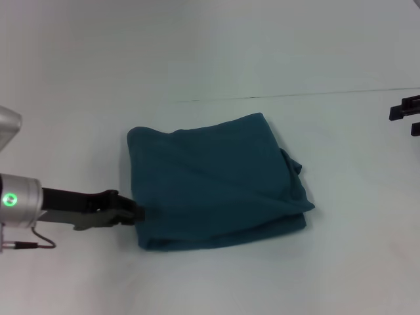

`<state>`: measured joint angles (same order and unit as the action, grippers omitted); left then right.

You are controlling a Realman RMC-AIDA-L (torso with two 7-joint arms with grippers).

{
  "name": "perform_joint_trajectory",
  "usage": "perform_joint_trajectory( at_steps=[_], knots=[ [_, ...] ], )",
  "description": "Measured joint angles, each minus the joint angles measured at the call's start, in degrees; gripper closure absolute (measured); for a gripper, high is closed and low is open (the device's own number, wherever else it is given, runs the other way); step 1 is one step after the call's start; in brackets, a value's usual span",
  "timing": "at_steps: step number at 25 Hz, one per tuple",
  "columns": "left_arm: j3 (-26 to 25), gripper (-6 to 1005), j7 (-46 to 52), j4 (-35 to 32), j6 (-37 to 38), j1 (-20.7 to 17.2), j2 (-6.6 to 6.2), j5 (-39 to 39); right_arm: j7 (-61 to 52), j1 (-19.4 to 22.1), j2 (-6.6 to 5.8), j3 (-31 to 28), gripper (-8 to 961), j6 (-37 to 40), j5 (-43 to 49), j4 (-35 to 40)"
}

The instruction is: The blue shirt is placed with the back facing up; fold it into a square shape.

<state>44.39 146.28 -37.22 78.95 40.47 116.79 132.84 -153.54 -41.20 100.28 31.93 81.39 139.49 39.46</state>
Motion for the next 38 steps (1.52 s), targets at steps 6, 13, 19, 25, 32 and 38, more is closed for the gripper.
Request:
perform_joint_trajectory(
  at_steps=[6,13,19,25,32,38],
  knots=[
    [-6.5,701,2.4,-5.1,2.7,-2.4,-0.36,0.0,0.0,-0.2,0.00,-0.1,249,0.2,0.0,0.0],
    [-11.6,409,0.9,-3.6,5.9,-4.2,2.02,-9.4,0.1,-0.4,0.00,0.0,249,1.2,0.0,0.0],
    [-12.2,349,-1.4,-2.7,4.8,-5.2,2.93,-12.4,2.8,-4.5,2.81,1.7,249,-0.5,-0.2,0.0],
    [-12.6,350,-1.1,-2.6,4.3,-6.2,2.59,-13.4,3.1,-10.0,10.75,9.7,250,-14.9,0.6,-1.3],
    [-12.7,351,-1.0,-2.8,4.3,-7.8,2.33,-15.6,1.2,-12.9,12.55,15.1,252,-22.6,1.3,-6.6],
    [-12.8,354,-1.4,-2.5,3.6,-7.9,2.31,-16.0,-0.2,-13.1,12.87,17.7,250,-28.9,1.3,-12.6]
  ],
)
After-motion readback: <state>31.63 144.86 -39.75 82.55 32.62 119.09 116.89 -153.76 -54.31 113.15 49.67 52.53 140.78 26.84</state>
